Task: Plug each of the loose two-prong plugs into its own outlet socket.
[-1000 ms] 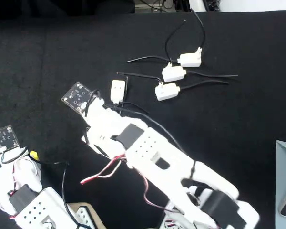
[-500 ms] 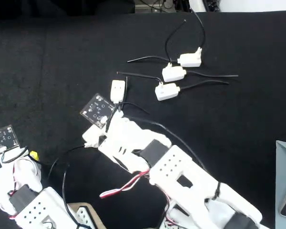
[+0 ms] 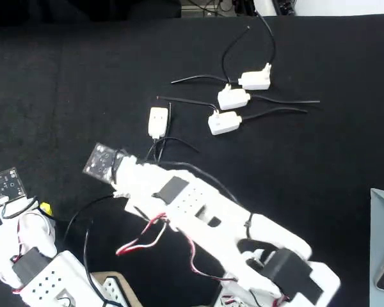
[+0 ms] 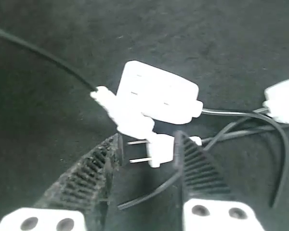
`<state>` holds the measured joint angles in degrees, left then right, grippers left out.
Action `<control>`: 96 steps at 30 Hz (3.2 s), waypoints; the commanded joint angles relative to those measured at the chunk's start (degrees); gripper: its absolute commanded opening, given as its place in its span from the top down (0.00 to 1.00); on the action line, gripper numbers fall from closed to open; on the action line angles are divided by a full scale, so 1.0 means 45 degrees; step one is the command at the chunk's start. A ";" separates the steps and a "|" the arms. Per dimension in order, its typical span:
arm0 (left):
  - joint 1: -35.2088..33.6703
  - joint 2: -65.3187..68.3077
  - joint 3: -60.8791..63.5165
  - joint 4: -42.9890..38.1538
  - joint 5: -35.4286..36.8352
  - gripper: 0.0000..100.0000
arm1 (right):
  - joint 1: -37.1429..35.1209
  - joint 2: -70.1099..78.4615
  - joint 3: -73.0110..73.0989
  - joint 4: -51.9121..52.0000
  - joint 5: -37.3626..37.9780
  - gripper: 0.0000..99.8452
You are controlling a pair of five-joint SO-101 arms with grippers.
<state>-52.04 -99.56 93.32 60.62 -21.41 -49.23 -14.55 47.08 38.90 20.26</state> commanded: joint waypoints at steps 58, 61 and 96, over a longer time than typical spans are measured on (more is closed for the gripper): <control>-0.0010 -0.0098 -0.0068 0.0059 0.0078 0.75 | -0.0449 0.4757 -0.2549 -0.1055 0.0703 0.81; -0.0010 -0.0098 -0.0068 0.0059 0.0078 0.75 | -0.0117 0.4952 -0.2589 -0.1856 0.0742 0.87; -0.0010 -0.0098 0.0049 0.0059 0.0039 0.75 | 0.1368 -0.0635 0.0928 0.3438 -0.0567 0.99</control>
<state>-52.04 -99.56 94.02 60.62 -21.41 -43.60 -15.25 47.69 57.01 18.07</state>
